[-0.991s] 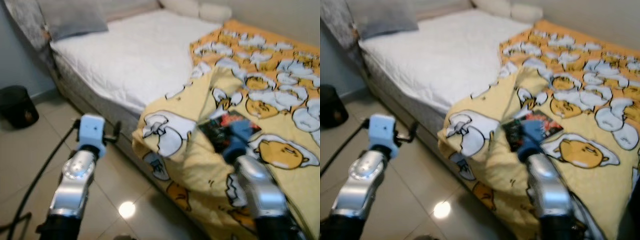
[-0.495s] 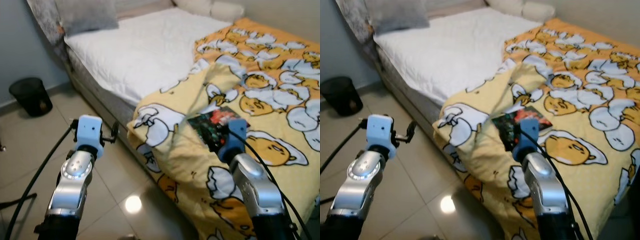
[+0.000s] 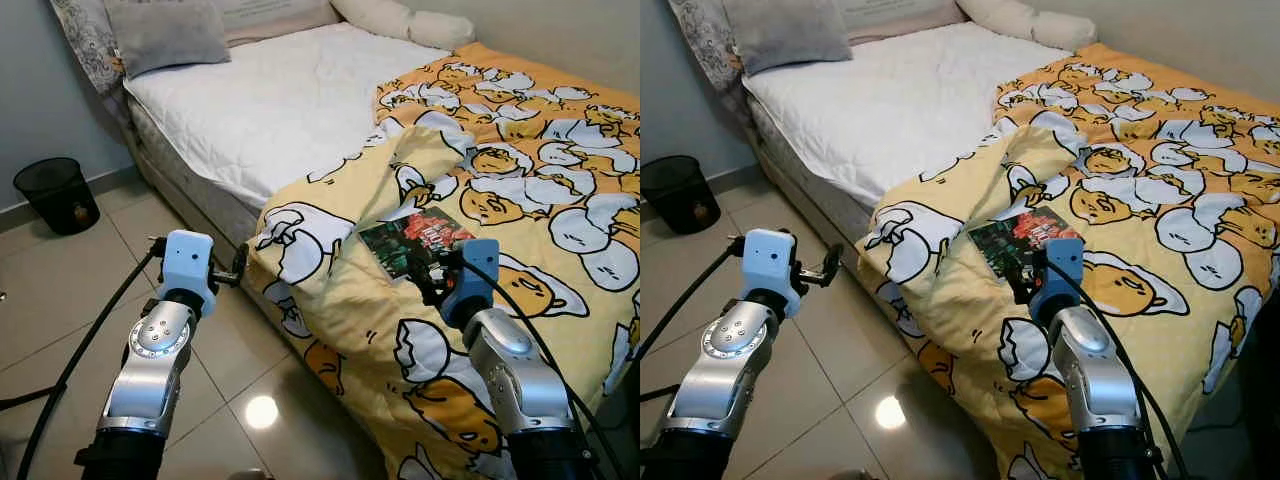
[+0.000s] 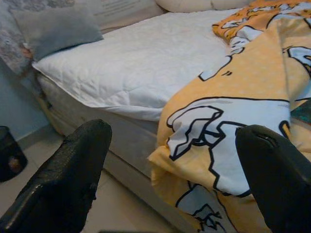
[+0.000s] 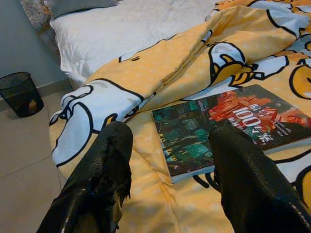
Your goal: Clean up the room
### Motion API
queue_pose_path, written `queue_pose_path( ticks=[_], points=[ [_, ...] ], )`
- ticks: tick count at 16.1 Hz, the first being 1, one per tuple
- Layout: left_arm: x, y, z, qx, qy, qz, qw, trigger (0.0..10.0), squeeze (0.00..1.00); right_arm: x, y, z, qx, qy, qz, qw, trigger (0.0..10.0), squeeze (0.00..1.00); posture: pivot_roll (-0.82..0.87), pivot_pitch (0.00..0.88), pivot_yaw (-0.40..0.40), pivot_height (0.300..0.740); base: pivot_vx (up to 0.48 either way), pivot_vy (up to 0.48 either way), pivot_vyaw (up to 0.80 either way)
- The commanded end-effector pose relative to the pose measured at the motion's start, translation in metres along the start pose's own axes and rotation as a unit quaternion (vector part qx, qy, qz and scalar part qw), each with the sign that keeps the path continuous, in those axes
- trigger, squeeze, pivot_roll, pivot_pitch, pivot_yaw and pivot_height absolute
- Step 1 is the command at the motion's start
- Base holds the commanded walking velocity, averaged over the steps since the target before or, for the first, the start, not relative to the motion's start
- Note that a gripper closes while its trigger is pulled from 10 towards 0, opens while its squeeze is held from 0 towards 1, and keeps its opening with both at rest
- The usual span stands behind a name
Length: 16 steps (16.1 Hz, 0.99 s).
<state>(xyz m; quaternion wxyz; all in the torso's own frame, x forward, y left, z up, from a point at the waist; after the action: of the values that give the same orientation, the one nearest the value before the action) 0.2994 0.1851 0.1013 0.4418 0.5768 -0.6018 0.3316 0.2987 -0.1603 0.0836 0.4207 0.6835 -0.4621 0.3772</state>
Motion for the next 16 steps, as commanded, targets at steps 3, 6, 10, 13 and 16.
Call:
queue_pose_path(
  ticks=[3,6,10,13,16],
  points=[
    [0.005,-0.001,-0.003,-0.007,0.006,0.011,1.000,10.0,0.96,0.002,-0.002,-0.001,-0.002,0.001,-0.002,1.000,10.0,0.00,0.01,0.000,0.017,0.740,0.356,0.000,0.00],
    [0.005,0.000,-0.003,-0.013,0.010,0.012,1.000,10.0,0.96,0.001,-0.002,0.001,-0.006,0.013,-0.010,1.000,10.0,0.00,0.01,0.000,0.016,0.740,0.418,0.000,0.00],
    [0.006,-0.001,0.000,-0.019,0.011,0.012,1.000,10.0,0.96,0.000,-0.002,0.001,-0.006,0.012,-0.015,1.000,10.0,0.00,0.01,0.000,0.015,0.740,0.449,0.000,0.40],
    [0.008,-0.001,0.001,-0.020,0.010,0.022,1.000,10.0,0.94,0.002,-0.001,0.005,-0.007,0.013,-0.016,1.000,10.0,0.00,0.01,0.000,0.014,0.740,0.149,0.000,0.00],
    [0.009,0.001,0.007,-0.042,0.005,0.021,0.999,10.0,0.88,0.003,0.001,0.013,-0.013,0.017,-0.025,0.999,10.0,0.00,0.01,0.000,0.015,0.740,0.000,0.000,0.00]
  ],
)
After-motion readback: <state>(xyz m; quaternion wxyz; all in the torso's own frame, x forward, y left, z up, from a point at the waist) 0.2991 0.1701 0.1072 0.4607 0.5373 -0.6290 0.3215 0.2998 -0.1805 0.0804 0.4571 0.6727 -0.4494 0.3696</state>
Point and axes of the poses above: a point about 5 cm out from each wrist's last joint towards the gripper, its own y axis pointing back from the gripper into the wrist, its own x axis along the axis of the wrist's last joint, z = x × y, the point moved 1 cm from there along -y, pointing out of the wrist towards the gripper, and after that the axes turned 14 degrees about -y, right-handed, at the moved point
